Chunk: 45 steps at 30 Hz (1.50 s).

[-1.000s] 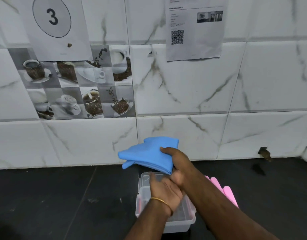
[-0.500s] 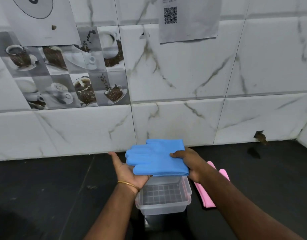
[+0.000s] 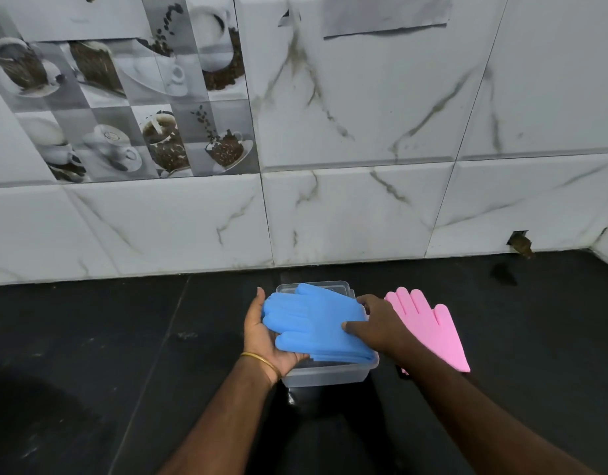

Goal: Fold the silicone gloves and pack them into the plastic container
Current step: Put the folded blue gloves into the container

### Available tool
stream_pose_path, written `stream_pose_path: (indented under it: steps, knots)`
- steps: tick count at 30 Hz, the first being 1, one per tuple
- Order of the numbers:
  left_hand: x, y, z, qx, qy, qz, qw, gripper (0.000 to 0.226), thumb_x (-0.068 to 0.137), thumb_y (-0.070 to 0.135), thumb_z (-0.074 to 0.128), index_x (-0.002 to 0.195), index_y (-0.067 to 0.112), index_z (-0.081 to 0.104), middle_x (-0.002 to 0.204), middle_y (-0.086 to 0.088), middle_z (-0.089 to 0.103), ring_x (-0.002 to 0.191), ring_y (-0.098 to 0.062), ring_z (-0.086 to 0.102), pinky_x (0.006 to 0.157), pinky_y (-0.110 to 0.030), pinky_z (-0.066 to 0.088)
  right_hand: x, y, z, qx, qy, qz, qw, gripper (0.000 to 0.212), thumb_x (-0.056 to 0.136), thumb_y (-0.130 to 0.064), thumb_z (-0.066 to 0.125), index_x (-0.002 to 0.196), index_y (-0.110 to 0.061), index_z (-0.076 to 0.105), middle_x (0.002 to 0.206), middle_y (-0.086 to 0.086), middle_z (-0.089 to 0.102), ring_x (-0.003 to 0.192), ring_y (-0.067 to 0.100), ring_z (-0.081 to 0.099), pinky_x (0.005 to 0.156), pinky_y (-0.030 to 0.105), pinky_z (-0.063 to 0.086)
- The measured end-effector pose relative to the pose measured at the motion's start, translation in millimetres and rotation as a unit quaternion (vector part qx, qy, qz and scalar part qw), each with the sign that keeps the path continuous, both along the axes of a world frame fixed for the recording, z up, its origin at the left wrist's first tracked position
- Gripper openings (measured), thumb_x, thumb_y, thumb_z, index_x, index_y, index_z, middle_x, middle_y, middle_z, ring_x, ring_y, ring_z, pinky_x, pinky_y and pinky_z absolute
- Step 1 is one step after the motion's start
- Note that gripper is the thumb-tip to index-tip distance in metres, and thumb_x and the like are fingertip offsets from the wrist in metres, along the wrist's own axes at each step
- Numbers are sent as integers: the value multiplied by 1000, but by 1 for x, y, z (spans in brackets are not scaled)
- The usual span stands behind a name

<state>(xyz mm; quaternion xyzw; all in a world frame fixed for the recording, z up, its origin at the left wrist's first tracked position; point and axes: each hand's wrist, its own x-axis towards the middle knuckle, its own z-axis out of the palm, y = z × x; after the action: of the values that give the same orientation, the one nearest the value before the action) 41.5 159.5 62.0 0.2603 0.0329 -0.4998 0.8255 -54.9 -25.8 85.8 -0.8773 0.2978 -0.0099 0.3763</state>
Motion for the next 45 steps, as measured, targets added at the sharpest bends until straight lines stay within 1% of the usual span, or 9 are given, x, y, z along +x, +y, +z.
stream_pose_path:
  steps: [8, 16, 29, 34, 37, 39, 40, 43, 45]
  knots:
    - [-7, -3, -12, 75, 13, 21, 997, 63, 67, 62, 67, 101, 10, 77, 111, -20, 71, 101, -44, 67, 86, -59, 50, -6, 18, -14, -163, -9, 122, 979, 55, 89, -41, 56, 142, -27, 46, 148, -2, 40, 135, 23, 37, 109, 34, 34]
    - [-6, -12, -12, 151, 42, 34, 987, 55, 71, 45, 57, 109, 7, 68, 105, -23, 71, 87, -43, 70, 79, -55, 55, 0, 18, -29, -185, 49, 181, 965, 47, 95, -35, 47, 142, -31, 43, 149, -2, 41, 135, 23, 39, 110, 38, 37]
    - [-9, -35, 0, 275, 68, 30, 959, 60, 73, 34, 43, 121, 5, 65, 117, -23, 68, 109, -42, 63, 86, -56, 53, 22, 26, -51, -213, 138, 183, 950, 34, 93, -22, 52, 126, -19, 48, 130, 6, 52, 115, 26, 56, 97, 42, 50]
    - [-9, -36, 8, 336, 15, -10, 942, 46, 73, 28, 52, 109, 5, 68, 116, -18, 69, 110, -38, 65, 93, -49, 52, 29, 25, -59, -198, 146, 183, 952, 34, 97, -22, 45, 130, -15, 51, 139, 7, 50, 128, 24, 50, 105, 36, 41]
    - [-7, -26, 21, 373, -41, -65, 925, 43, 81, 41, 58, 100, 4, 69, 96, -19, 73, 90, -36, 68, 78, -42, 56, 30, 27, -62, -198, 150, 181, 951, 34, 97, -24, 46, 129, -15, 54, 137, 7, 53, 126, 24, 52, 103, 35, 43]
    - [-3, -13, 34, 452, -151, -122, 871, 50, 83, 53, 59, 98, 7, 68, 84, -15, 71, 72, -28, 67, 62, -32, 53, 31, 28, -63, -199, 151, 183, 951, 33, 96, -24, 48, 128, -15, 54, 134, 7, 54, 124, 25, 54, 101, 36, 45]
    - [-2, -6, 40, 524, -258, -146, 798, 54, 83, 57, 60, 103, 7, 67, 85, -13, 70, 66, -24, 65, 58, -29, 51, 31, 28, -64, -200, 152, 183, 950, 33, 96, -23, 48, 128, -15, 54, 134, 7, 54, 123, 25, 54, 100, 36, 45]
    - [1, -2, 51, 669, -603, -139, 412, 44, 83, 47, 62, 113, 13, 62, 112, -11, 66, 92, -27, 65, 77, -32, 51, 31, 28, -64, -205, 149, 180, 951, 34, 96, -22, 49, 128, -13, 54, 133, 8, 54, 122, 26, 54, 99, 37, 46]
    - [-5, -17, 54, 613, -688, -125, 368, 24, 85, 31, 61, 108, 23, 62, 117, -6, 61, 107, -27, 61, 91, -34, 51, 31, 29, -64, -208, 147, 181, 950, 34, 95, -20, 49, 128, -13, 54, 131, 9, 54, 119, 27, 56, 95, 37, 47]
